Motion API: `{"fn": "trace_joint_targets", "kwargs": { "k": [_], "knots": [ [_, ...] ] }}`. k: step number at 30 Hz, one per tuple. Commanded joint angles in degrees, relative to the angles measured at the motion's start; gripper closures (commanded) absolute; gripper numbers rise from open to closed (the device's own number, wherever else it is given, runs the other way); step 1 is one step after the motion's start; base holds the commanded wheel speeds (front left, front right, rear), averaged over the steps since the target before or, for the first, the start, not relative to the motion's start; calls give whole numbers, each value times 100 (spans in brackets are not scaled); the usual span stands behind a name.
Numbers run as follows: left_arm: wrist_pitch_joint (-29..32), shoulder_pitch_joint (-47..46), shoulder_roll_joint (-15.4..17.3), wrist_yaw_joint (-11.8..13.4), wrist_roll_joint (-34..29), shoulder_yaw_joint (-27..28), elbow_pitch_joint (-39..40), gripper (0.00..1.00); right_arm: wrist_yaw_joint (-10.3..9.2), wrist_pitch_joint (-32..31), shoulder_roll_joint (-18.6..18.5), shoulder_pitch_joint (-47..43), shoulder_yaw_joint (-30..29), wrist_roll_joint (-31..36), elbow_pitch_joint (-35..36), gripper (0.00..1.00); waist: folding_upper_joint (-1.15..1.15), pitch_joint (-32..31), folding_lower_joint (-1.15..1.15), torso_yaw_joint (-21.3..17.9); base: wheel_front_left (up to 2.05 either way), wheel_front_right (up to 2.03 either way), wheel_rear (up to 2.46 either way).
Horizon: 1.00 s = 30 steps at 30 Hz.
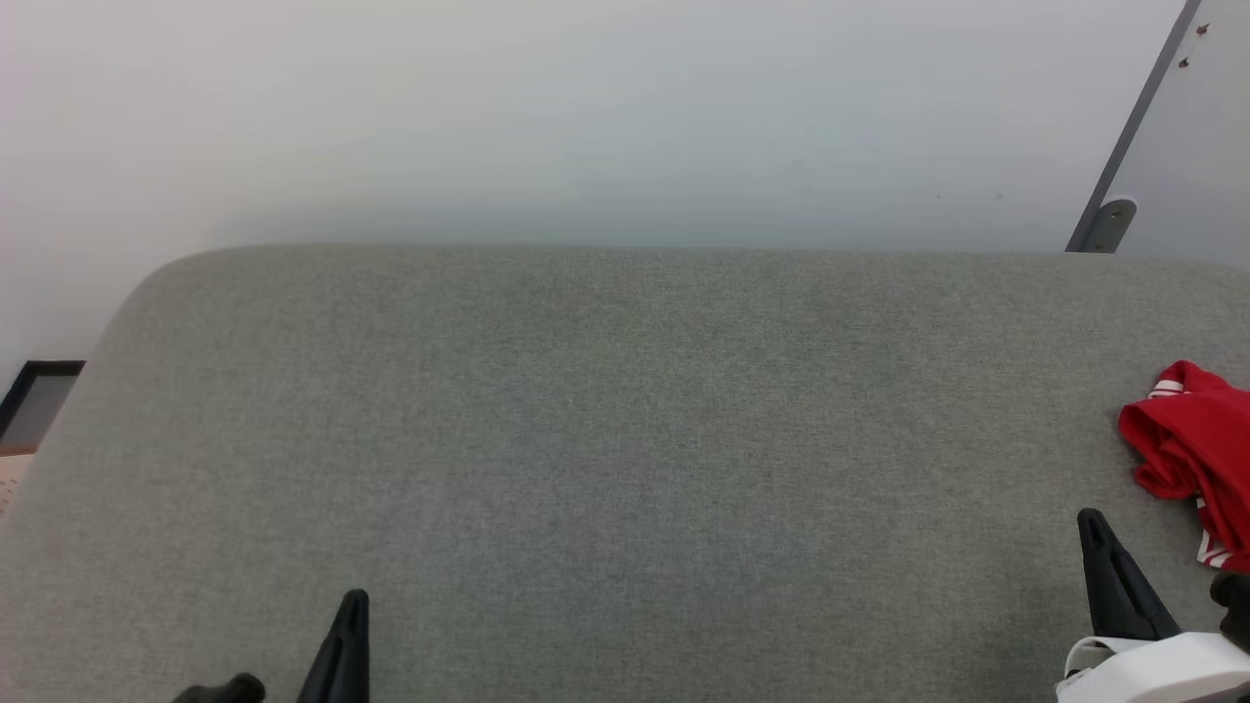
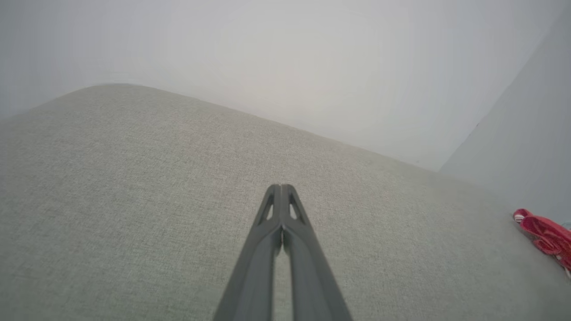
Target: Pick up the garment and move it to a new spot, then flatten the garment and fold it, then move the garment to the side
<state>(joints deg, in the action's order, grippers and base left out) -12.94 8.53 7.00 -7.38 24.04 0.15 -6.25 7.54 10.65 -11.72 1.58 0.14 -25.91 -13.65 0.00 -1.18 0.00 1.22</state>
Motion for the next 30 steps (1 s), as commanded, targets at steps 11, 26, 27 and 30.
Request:
{"fn": "trace_joint_targets", "kwargs": {
  "k": [11,26,27,30],
  "knots": [
    [255,-352,-8,-1,1176,66,-73,100,-2,-267,114,202,-146,-1111,73,100,0,12,0,-11,0,0,0],
    [585,-610,-49,-5,2501,134,-226,100,-3,-592,286,271,-267,-2357,54,100,0,31,0,-28,0,0,0],
    [603,-624,-53,-5,2575,138,-234,100,-3,-611,296,276,-274,-2425,53,100,0,33,0,-29,0,0,0],
    [642,-656,-59,-6,2720,147,-249,100,-3,-648,316,285,-286,-2568,50,100,0,35,0,-31,0,0,0]
  ]
}}
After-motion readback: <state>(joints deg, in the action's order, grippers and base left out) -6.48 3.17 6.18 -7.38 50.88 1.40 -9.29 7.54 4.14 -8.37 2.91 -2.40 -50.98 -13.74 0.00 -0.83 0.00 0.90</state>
